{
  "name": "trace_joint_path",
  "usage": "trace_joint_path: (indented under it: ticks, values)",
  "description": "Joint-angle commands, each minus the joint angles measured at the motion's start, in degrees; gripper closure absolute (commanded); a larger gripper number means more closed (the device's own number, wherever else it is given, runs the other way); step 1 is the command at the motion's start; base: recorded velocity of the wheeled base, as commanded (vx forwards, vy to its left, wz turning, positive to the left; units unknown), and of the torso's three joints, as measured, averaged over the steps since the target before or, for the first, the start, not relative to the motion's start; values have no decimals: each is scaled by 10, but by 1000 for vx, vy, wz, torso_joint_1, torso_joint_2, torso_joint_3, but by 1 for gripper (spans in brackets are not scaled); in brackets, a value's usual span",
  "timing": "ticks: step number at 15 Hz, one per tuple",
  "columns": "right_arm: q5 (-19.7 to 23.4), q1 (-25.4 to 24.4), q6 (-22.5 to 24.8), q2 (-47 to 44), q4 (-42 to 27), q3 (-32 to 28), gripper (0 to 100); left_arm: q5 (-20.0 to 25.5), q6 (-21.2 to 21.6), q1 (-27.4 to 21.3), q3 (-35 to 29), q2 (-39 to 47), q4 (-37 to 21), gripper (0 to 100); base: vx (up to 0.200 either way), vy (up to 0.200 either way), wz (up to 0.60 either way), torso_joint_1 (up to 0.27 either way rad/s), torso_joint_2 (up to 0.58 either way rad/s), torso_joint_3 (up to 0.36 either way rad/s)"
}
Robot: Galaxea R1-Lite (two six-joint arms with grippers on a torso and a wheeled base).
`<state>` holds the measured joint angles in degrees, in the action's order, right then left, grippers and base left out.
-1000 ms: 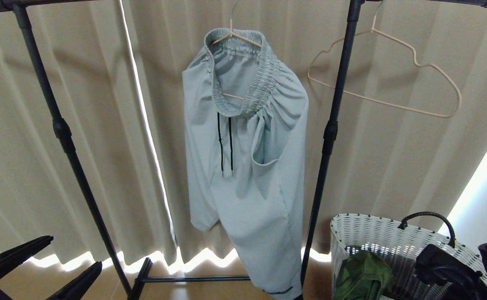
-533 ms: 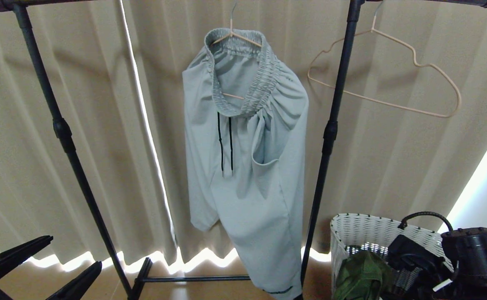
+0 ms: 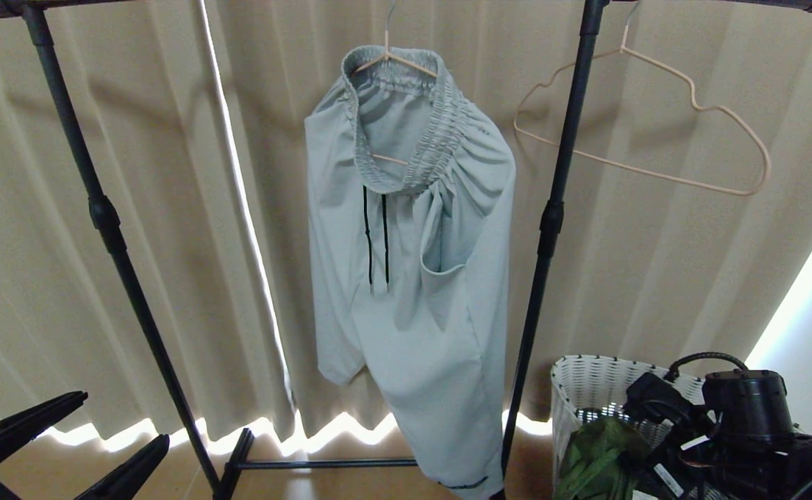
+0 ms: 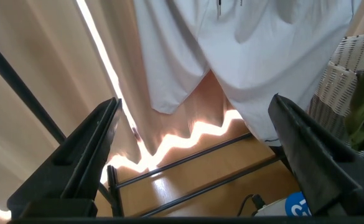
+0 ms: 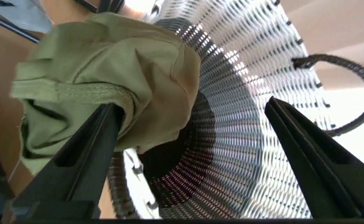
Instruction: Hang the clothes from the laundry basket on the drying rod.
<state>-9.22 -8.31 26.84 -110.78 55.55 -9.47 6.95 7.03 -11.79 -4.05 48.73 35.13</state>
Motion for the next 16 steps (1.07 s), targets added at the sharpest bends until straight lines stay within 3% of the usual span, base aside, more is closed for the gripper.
trace_joint_path:
  ticks: [1,3,4,10,14,16]
  values:
    - [3,1,-1,-20,19,6,0,0,0,0,1,1,0,0,0,0,0,0,0,0]
    - [3,1,-1,-21,39,11,0,0,0,0,0,1,0,0,0,0,0,0,0,0]
    - [4,1,-2,-23,53,12,100,0,0,0,0,1,0,0,0,0,0,0,0,0]
    - [14,1,-2,-10,122,43,100,0,0,-2,1,1,0,0,0,0,0,0,0,0]
    - [15,1,0,124,134,76,100,1,2,-3,0,-1,0,0,0,0,0,0,0,0]
    - [15,1,1,227,85,60,100,1,3,-5,1,1,0,0,0,0,0,0,0,0]
